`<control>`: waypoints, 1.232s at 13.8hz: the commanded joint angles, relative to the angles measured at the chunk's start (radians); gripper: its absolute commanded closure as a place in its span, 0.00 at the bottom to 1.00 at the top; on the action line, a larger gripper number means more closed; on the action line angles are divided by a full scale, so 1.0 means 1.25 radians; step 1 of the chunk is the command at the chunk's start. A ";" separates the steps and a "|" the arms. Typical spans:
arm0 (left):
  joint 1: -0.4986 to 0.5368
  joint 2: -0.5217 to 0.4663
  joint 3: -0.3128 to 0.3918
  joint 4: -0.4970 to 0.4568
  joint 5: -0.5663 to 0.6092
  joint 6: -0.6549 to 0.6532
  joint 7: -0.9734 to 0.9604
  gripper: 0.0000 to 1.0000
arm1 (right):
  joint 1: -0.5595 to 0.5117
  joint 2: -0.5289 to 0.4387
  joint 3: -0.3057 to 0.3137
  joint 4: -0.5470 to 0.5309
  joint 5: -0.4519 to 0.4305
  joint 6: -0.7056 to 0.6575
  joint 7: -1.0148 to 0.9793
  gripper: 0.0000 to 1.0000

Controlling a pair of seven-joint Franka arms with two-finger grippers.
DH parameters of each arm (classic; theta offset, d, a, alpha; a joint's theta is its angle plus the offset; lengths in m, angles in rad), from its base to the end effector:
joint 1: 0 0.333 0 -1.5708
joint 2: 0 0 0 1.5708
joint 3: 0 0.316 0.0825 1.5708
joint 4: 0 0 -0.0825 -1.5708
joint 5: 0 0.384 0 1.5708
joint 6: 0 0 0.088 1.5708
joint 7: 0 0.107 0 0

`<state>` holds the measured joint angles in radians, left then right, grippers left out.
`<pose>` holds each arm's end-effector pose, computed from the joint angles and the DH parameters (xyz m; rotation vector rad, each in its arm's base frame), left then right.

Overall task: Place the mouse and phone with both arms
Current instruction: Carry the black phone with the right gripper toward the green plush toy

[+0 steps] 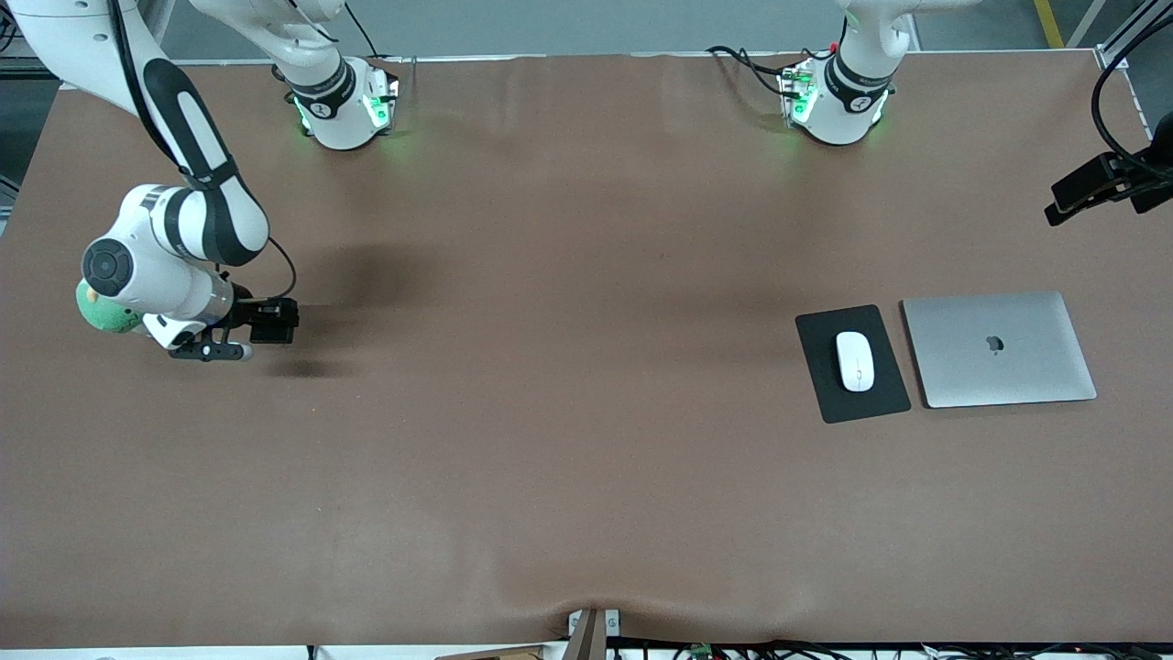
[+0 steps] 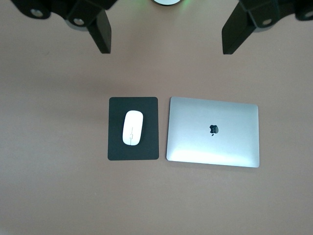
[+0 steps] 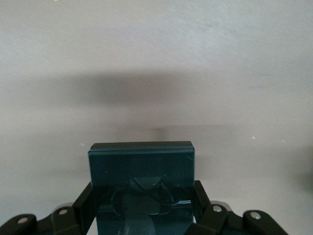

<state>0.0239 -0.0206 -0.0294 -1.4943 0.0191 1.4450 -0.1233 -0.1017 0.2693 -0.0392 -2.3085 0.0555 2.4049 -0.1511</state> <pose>0.5351 -0.0009 0.6605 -3.1143 -0.1870 0.0427 0.5018 -0.0713 0.2147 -3.0824 0.0518 0.2584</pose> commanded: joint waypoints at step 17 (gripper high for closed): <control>-0.006 -0.002 -0.035 0.006 -0.019 -0.005 0.005 0.00 | -0.103 0.061 0.007 -0.085 -0.025 0.186 -0.141 0.00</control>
<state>0.0144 -0.0206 -0.0730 -1.4941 0.0189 1.4342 -0.1232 -0.2345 0.3385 -0.0362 -2.4147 0.0316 2.6391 -0.3202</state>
